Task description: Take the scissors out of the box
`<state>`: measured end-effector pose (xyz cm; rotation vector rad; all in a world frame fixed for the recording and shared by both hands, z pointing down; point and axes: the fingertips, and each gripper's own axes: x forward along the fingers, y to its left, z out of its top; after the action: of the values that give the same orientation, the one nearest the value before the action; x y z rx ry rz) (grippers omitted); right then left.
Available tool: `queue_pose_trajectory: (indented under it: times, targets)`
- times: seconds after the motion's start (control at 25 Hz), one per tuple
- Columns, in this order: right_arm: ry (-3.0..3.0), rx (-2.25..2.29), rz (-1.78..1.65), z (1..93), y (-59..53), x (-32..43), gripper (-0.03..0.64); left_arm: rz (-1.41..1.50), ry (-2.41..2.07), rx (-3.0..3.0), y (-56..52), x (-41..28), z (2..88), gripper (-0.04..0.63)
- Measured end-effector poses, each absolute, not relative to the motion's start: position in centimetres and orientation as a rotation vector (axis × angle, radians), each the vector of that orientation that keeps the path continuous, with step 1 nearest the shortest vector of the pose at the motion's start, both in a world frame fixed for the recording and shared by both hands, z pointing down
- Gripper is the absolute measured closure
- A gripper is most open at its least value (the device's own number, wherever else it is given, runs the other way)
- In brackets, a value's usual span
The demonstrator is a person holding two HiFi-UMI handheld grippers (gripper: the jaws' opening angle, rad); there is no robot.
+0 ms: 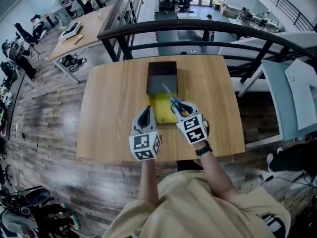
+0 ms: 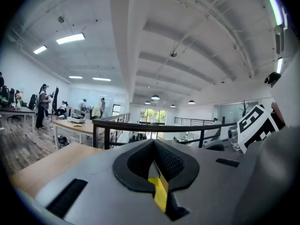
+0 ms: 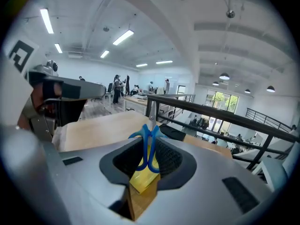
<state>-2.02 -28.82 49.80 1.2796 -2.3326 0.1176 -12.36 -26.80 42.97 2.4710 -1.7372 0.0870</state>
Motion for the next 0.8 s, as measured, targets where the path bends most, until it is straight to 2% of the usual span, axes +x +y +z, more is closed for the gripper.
queue_pose_trajectory:
  times: [0.56,0.8]
  targets:
    - [-2.545,1.595,-0.109,36.8,-21.1,2.9,0.534,0.000,-1.791,2.635,-19.7,-9.3,35.8,0.586]
    - [-2.572,1.623,-0.162,35.1,-20.1,3.5,0.534,-0.018,-1.804,2.645,-19.0,-8.5,35.0,0.586]
